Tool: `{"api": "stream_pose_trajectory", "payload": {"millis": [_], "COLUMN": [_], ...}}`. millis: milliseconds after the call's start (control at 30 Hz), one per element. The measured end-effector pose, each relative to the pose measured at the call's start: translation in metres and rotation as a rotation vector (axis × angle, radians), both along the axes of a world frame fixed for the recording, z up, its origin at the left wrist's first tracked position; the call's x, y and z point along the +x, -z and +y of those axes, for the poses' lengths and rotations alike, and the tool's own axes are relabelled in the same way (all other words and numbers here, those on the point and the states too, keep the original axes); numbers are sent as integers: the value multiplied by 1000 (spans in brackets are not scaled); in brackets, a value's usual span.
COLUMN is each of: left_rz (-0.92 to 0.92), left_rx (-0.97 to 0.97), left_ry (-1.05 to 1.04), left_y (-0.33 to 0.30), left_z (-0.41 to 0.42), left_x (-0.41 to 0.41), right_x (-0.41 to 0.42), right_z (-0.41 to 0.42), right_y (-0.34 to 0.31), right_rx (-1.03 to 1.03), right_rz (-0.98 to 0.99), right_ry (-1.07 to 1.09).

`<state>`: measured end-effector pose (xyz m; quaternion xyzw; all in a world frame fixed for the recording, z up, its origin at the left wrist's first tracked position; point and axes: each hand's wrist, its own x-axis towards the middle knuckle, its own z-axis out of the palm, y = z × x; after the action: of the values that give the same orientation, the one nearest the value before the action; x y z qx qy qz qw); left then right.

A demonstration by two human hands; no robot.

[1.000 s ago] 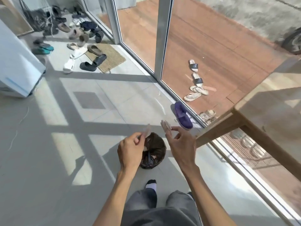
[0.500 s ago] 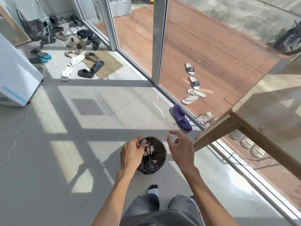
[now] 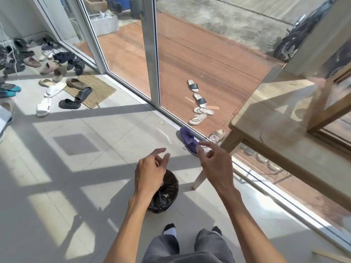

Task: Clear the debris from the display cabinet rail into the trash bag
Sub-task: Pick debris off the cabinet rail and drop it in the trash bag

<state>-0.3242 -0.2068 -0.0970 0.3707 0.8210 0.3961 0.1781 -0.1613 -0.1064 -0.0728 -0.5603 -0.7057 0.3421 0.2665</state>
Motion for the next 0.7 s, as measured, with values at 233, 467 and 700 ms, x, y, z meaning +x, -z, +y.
{"api": "stream_pose_trajectory", "payload": {"millis": [233,467,700], "left_rz": [-4,-32,-88], "left_rx": [114,184,319], "left_ry": [163,380,605], "left_y": [-30,-48,-71], "left_z": [48,98,152], "left_x": [55,146,261], "right_x": [69,178,283], "right_z": [20,34,52], "right_y": [-24,-36,-60], "right_rx": [75,88,83], "right_rz": [30,81,105], "right_ry": [140,304,513]}}
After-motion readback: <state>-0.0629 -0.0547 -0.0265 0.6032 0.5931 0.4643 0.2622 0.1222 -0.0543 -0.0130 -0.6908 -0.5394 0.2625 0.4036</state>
